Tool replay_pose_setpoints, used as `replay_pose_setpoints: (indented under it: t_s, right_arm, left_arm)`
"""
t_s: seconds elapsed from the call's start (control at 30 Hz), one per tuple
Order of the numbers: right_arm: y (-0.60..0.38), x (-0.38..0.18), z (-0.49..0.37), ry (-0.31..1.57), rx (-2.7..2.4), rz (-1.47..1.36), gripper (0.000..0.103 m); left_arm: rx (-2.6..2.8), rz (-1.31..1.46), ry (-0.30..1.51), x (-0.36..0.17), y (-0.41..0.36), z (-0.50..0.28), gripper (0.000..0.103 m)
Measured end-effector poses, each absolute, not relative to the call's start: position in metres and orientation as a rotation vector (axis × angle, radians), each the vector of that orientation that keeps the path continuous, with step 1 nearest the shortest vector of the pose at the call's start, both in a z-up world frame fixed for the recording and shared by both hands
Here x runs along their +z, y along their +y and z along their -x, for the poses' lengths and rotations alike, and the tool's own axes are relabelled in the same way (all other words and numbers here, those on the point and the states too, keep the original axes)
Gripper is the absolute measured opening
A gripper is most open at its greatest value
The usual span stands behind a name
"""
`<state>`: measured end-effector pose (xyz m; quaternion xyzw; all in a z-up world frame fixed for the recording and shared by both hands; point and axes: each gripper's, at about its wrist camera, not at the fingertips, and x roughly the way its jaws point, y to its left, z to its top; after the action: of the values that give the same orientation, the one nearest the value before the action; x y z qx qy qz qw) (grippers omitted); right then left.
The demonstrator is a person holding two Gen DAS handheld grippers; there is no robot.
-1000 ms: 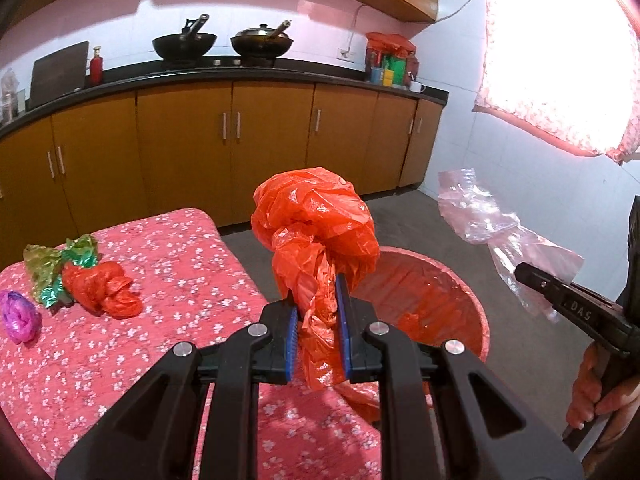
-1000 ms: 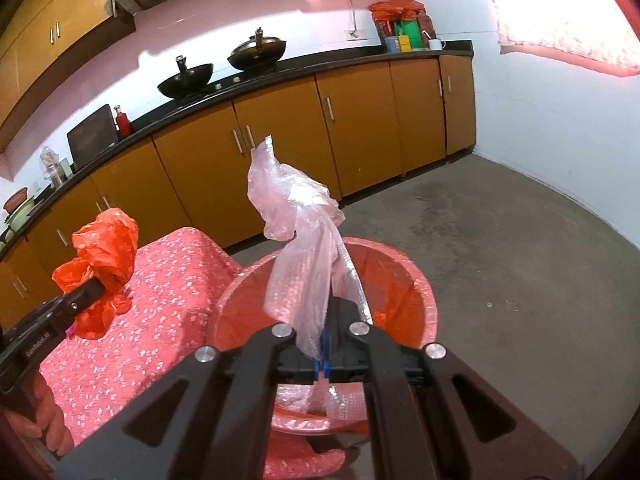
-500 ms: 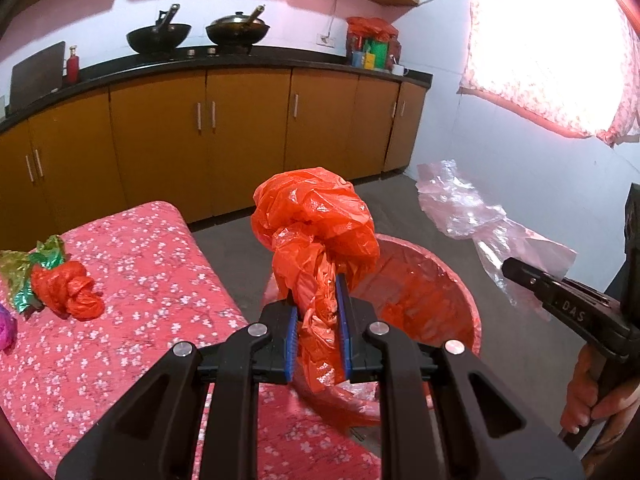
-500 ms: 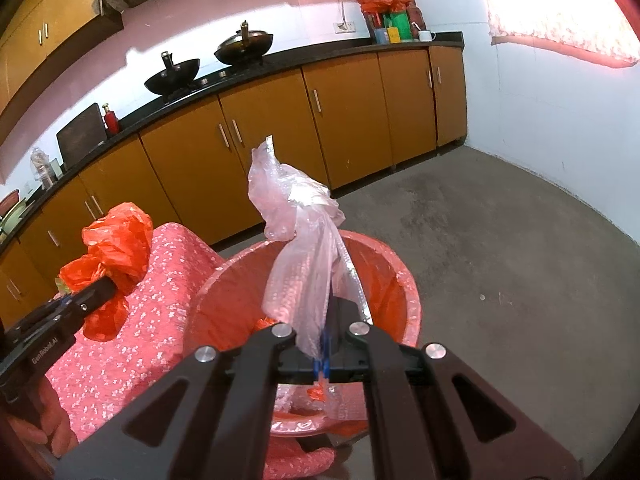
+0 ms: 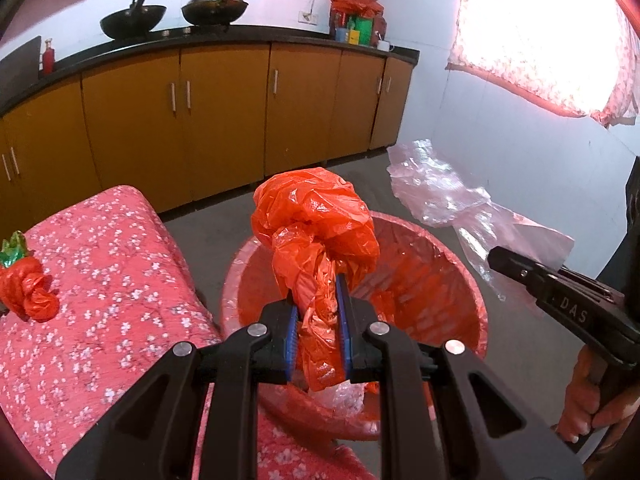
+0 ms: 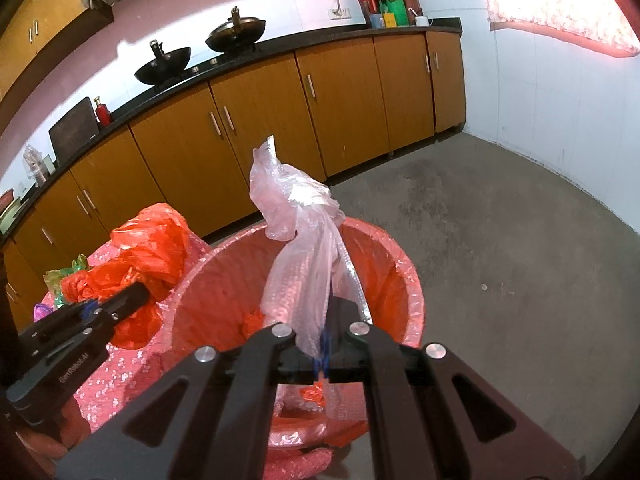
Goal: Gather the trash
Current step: 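Carry the clear bag and red bag over the orange basket and open both grippers, then move both tools back over the table toward the pink and red bags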
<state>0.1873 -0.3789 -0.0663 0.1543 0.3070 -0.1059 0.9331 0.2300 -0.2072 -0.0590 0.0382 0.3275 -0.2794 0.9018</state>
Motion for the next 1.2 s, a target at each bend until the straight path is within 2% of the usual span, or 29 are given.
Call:
replay_pose_setpoints:
  t_s: [0.3, 0.37, 0.47, 0.5, 0.57, 0.73, 0.97, 1.2]
  right_arm:
    - [-0.382, -0.075, -0.201, 0.639, -0.211, -0.322, 0.003]
    - [-0.383, -0.077, -0.202, 0.642, -0.205, -0.323, 0.007]
    - [-0.383, -0.081, -0.202, 0.644, -0.198, -0.327, 0.010]
    - [-0.383, -0.082, -0.201, 0.645, -0.197, -0.329, 0.015]
    - [-0.383, -0.083, -0.201, 0.646, -0.198, -0.331, 0.021]
    - [-0.382, -0.084, -0.198, 0.647, -0.202, -0.325, 0.023]
    - [-0.380, -0.076, -0.198, 0.638, -0.198, -0.323, 0.023]
    - [-0.334, -0.057, -0.212, 0.633, -0.084, -0.286, 0.026]
  left_arm:
    - [-0.601, -0.091, 0.702, -0.071, -0.220, -0.243, 0.018]
    - [-0.601, -0.093, 0.706, -0.073, -0.222, -0.245, 0.020]
    - [-0.605, -0.094, 0.708, -0.075, -0.224, -0.246, 0.031]
    - [-0.604, -0.094, 0.708, -0.076, -0.224, -0.245, 0.035]
    - [-0.604, -0.092, 0.711, -0.077, -0.224, -0.246, 0.037]
    - [-0.583, -0.076, 0.721, -0.078, -0.216, -0.247, 0.037]
    - [-0.516, -0.019, 0.715, -0.072, -0.185, -0.250, 0.038]
    - [-0.386, 0.025, 0.667, -0.060, -0.114, -0.245, 0.043]
